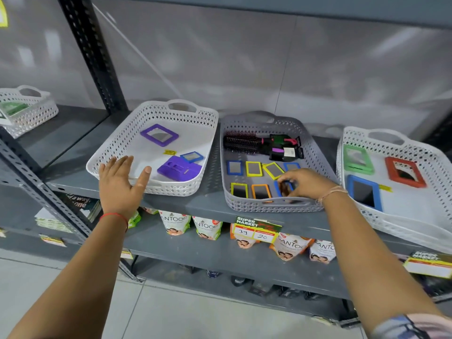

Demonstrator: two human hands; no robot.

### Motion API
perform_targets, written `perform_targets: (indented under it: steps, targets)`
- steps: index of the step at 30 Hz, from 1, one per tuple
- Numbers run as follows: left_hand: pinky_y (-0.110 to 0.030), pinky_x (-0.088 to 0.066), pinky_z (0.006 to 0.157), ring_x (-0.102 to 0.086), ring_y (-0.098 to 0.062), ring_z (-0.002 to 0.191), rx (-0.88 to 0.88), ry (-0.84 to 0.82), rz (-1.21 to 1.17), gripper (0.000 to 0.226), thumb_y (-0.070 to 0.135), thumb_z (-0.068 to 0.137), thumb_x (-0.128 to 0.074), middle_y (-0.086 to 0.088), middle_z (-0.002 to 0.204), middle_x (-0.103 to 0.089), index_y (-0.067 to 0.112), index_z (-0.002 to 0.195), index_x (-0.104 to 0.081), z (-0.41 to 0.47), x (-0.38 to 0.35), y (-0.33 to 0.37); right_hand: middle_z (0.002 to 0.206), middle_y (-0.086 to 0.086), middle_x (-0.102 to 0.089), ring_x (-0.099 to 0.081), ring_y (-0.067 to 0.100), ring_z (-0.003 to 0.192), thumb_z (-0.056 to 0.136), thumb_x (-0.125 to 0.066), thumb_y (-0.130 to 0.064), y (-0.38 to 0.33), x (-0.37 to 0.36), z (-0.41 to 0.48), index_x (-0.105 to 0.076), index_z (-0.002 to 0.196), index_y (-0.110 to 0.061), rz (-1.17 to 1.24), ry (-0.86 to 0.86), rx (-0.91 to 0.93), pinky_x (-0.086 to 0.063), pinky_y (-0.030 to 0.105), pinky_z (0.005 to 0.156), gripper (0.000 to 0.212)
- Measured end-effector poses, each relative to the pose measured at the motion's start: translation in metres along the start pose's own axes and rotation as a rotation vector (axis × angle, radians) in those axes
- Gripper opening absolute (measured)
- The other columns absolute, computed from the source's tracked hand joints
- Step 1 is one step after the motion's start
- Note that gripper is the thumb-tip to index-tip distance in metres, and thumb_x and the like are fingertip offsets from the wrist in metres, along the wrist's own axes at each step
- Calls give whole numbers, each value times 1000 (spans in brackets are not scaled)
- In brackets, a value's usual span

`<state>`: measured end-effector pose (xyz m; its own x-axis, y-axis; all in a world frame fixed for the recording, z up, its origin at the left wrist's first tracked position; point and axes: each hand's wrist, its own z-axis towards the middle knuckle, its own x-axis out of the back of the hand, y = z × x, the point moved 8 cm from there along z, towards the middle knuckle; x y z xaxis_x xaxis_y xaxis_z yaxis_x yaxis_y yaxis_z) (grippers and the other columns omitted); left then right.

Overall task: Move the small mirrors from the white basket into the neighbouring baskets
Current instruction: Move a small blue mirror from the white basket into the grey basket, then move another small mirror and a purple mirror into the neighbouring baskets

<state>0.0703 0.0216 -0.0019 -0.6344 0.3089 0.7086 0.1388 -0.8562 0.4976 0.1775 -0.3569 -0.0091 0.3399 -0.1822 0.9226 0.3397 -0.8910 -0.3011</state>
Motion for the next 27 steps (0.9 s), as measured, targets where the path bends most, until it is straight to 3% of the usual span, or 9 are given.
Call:
perform_targets:
  steps: [11, 15, 21, 24, 27]
  targets:
    - [-45, -10, 112, -30, -34, 132, 26, -32, 7, 83, 64, 79, -30, -22, 134, -48, -2, 126, -52, -1, 0, -1, 137, 8, -54, -49, 24, 126, 73, -77, -9, 2, -6, 1, -52, 130, -13, -34, -80, -86, -41, 28, 100, 62]
    - [-44, -9, 112, -30, -34, 132, 29, -27, 3, 83, 63, 79, -29, -22, 134, -48, -1, 126, -52, 0, 0, -1, 146, 8, -43, -43, 25, 131, 75, -75, -11, -5, 3, 3, -39, 141, -17, -81, -84, -83, -37, 31, 105, 75]
    - [-42, -9, 112, -31, -35, 131, 32, 1, -11, 81, 61, 79, -32, -22, 133, -49, -2, 126, -52, 1, 1, 3, 158, 4, -17, -17, 18, 145, 85, -64, -15, -129, 52, 43, -25, 146, -14, -123, 83, 343, -12, 28, 118, 72]
    - [-41, -9, 112, -33, -36, 130, 39, 9, -22, 80, 60, 80, -33, -23, 133, -49, -2, 126, -52, 0, 0, 2, 157, 2, -20, -20, 16, 144, 88, -58, -8, -186, 40, 79, -32, 143, -14, -92, 18, 481, -11, 24, 116, 61]
    - [-47, -16, 112, -36, -36, 128, 39, 22, -16, 77, 59, 81, -35, -22, 131, -51, -1, 124, -54, -1, -2, 0, 156, 0, -24, -28, 18, 141, 90, -54, -6, -210, 11, 119, -35, 143, -17, -224, -97, 497, -18, 22, 113, 57]
